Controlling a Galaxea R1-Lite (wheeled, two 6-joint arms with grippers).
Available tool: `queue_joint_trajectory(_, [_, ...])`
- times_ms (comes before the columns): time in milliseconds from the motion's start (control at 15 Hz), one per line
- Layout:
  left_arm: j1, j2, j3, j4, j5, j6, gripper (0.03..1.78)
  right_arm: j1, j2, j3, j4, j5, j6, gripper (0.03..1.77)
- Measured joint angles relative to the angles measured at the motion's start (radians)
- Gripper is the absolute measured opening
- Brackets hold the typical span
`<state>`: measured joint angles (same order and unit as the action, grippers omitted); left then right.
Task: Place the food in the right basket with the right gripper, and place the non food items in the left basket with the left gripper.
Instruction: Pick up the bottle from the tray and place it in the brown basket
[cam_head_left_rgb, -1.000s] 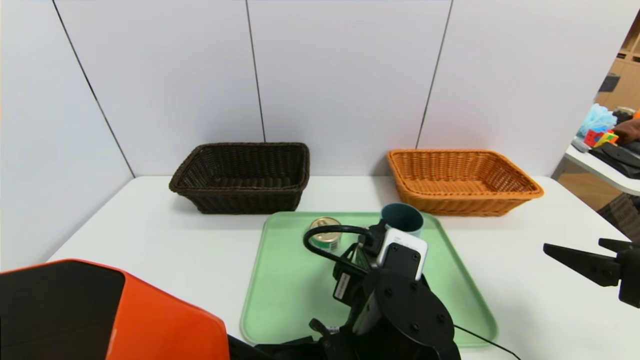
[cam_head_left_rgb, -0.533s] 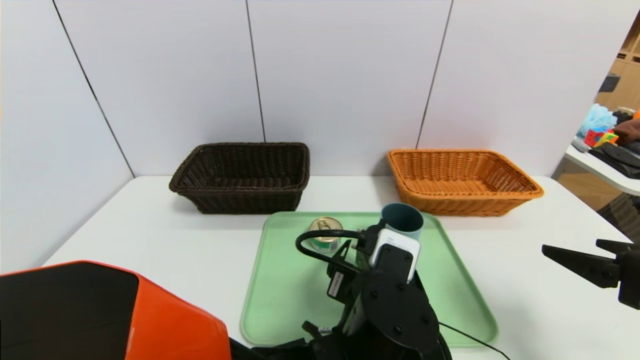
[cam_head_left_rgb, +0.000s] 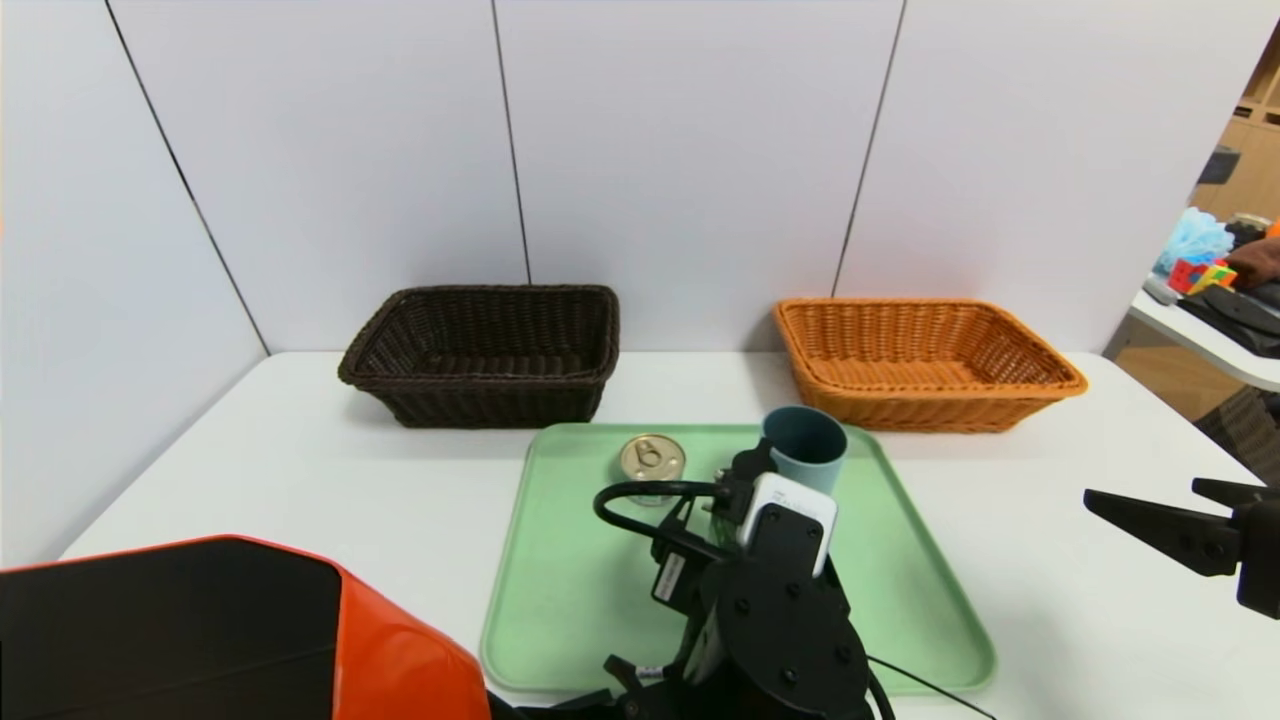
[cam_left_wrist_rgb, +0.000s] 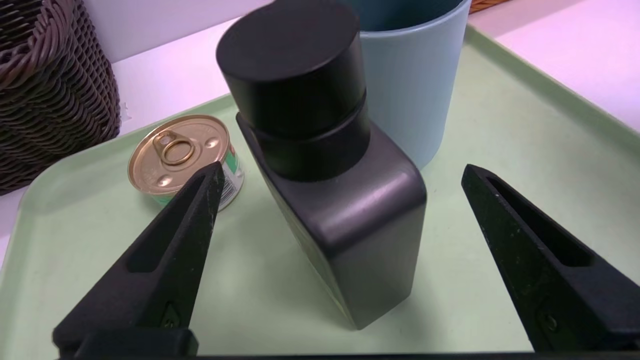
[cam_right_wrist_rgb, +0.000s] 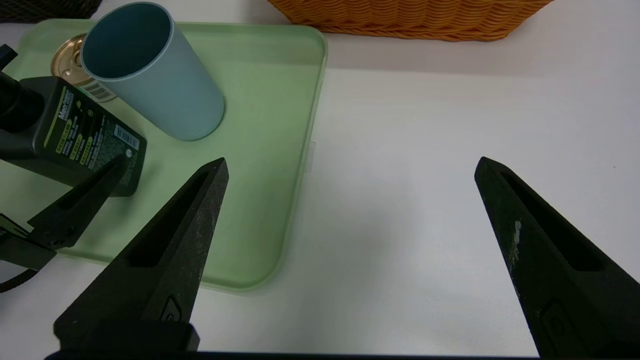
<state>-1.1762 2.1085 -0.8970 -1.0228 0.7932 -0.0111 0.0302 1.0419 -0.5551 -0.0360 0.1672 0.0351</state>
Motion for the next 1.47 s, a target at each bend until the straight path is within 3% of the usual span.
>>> queue_joint_trajectory(400, [0.000,0.001,0.004,0.000,-0.002,0.001,1.69,0.000,0.000,0.000,0.000,0.006,0.000,1.70])
queue_joint_trajectory(667, [-0.001,0.001,0.003,0.001,-0.002,0.001,1.11,0.000,0.000,0.004,0.000,0.006,0.000,1.70])
queue_joint_trajectory(1000, [-0.003,0.002,0.002,0.000,-0.003,0.000,0.59,0.000,-0.002,0.008,0.000,0.006,0.000,1.70])
queue_joint_trajectory(1467, [0.004,-0.012,0.003,0.001,-0.002,0.001,0.59,0.000,-0.012,0.013,0.000,0.012,0.000,1.70])
